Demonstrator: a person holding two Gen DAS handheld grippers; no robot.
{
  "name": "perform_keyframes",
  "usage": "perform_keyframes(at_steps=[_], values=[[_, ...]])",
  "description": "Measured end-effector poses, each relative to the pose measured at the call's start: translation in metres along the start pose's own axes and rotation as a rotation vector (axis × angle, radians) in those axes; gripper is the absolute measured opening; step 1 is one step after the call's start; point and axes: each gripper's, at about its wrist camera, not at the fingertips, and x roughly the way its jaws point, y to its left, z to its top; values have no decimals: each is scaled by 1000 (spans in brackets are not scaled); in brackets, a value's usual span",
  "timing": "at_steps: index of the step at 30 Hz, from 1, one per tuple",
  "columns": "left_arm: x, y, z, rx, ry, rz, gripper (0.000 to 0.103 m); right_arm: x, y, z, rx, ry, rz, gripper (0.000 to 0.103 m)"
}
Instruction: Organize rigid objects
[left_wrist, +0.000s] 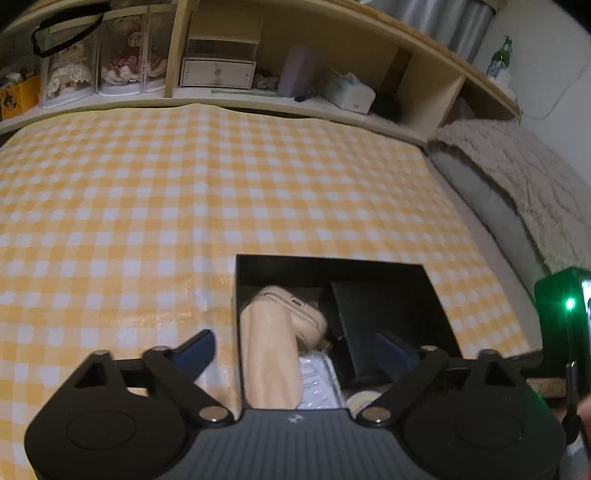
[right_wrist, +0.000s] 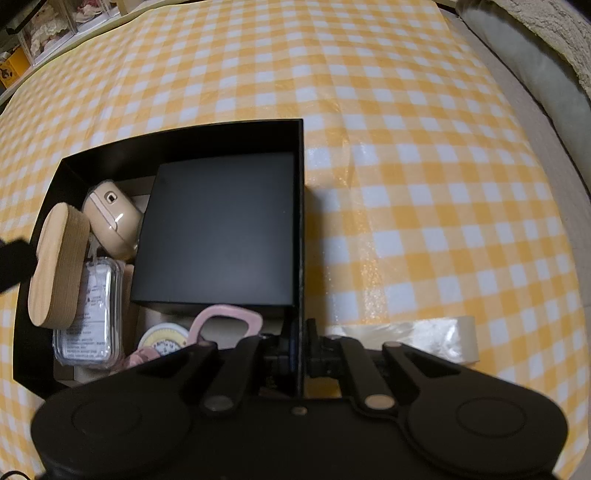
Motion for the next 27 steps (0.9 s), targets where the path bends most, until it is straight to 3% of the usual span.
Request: perform_keyframes(at_steps=[6,27], values=[[-6,-3,-2,25,25,15,103,0,0,0,0,0,0,6],[-39,-13,-9,76,33,22,103,0,0,-1,-9,2,-9,9]])
